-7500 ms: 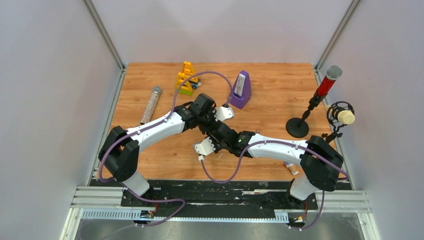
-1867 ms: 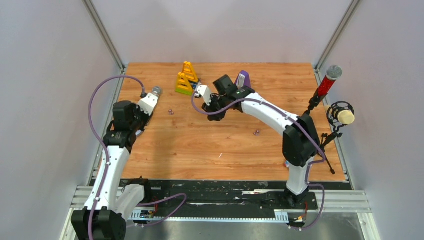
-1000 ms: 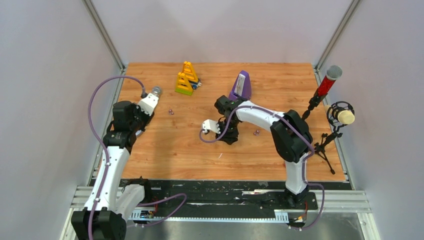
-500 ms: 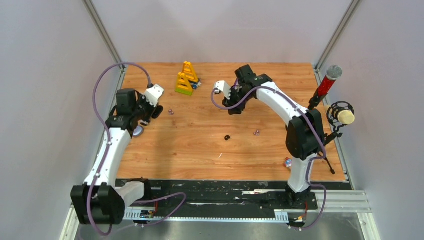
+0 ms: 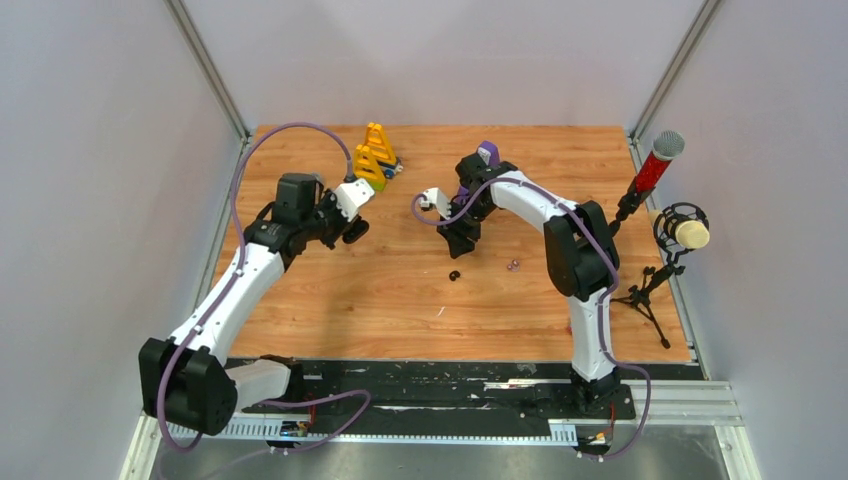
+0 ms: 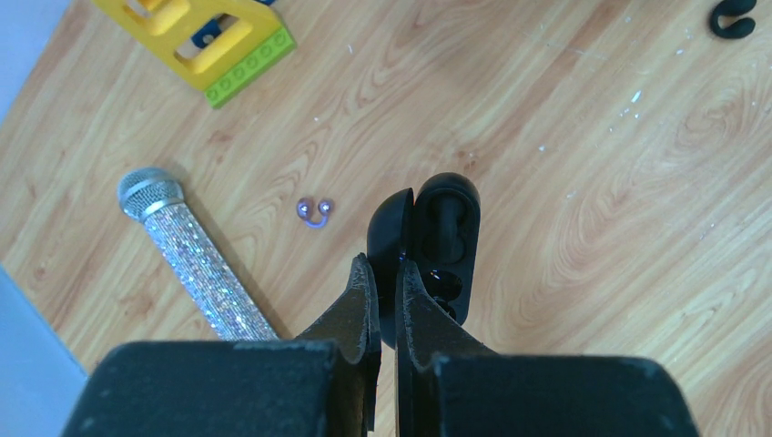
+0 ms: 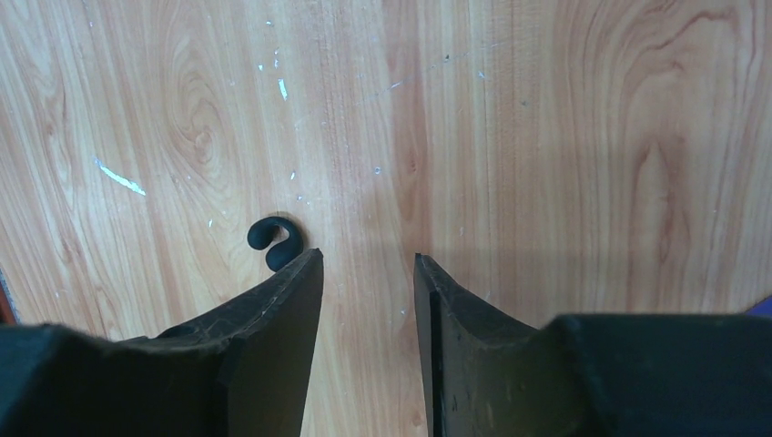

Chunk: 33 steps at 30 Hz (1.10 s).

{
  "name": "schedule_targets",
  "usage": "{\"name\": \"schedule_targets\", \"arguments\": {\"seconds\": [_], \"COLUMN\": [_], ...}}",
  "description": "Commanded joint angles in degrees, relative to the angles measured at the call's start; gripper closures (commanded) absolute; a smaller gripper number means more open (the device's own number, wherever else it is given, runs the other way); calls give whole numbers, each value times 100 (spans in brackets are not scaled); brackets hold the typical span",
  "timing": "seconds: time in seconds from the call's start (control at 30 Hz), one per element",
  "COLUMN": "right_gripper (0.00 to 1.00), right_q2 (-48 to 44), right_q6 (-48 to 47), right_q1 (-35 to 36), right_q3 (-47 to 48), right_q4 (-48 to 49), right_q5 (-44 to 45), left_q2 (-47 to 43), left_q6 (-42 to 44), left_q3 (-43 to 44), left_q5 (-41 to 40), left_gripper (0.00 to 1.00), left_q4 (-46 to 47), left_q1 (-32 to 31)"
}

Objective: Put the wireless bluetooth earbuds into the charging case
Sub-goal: Pick up the right earbud from the center of the board.

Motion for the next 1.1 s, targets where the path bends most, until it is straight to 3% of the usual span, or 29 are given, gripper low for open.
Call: {"name": "schedule_targets", "arguments": {"seconds": [0.0, 0.5, 1.07], "right_gripper": [57, 48, 51], "right_q2": [55, 338, 376], "right_q6": [-230, -215, -167], "right_q1": [23, 87, 60], "right_q3": [115, -34, -255], "right_q4": [-84, -99, -277], "right_q5": [-235, -89, -63], "left_q2": [-52, -83, -38], "left_q6": [110, 111, 182], "left_q3": [-88, -148, -177], "left_q5": [144, 153, 12], "left_gripper": [99, 99, 98], "left_q4": [46, 75, 102], "left_q1": [-23, -59, -191]}}
